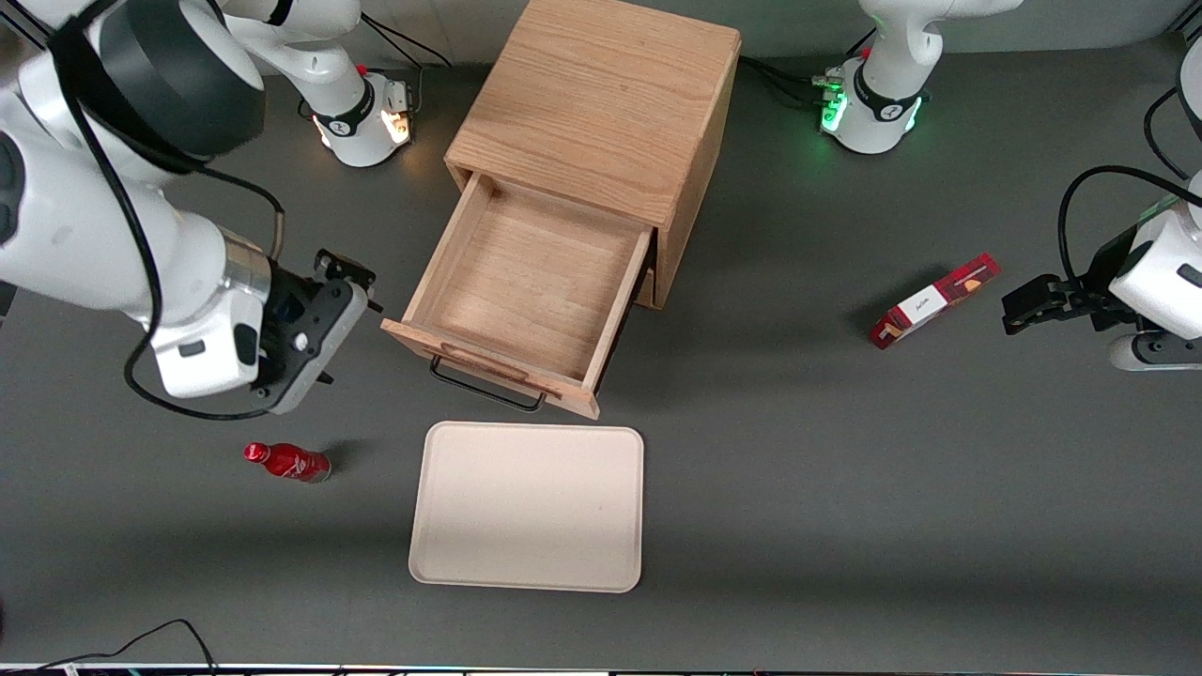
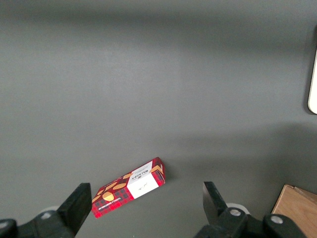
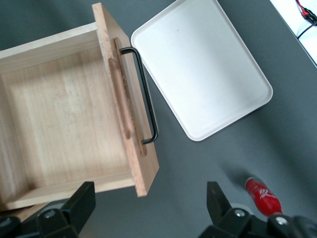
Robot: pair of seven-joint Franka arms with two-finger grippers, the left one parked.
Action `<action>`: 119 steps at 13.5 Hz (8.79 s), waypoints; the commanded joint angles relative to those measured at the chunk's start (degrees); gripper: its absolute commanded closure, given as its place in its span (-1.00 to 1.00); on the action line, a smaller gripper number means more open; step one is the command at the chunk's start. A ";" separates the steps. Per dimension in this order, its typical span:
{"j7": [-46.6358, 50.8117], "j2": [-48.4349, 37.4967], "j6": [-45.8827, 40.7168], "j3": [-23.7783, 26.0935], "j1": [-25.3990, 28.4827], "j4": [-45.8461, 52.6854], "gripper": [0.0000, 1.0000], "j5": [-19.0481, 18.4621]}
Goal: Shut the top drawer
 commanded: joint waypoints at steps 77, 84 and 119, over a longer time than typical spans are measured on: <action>13.01 -7.27 28.70 8.49 -0.01 -42.25 -1.00 8.25; 16.79 -10.87 31.52 13.58 -0.62 -48.14 -1.00 8.34; 70.69 -45.14 4.30 -0.21 -1.85 -37.78 -1.00 5.98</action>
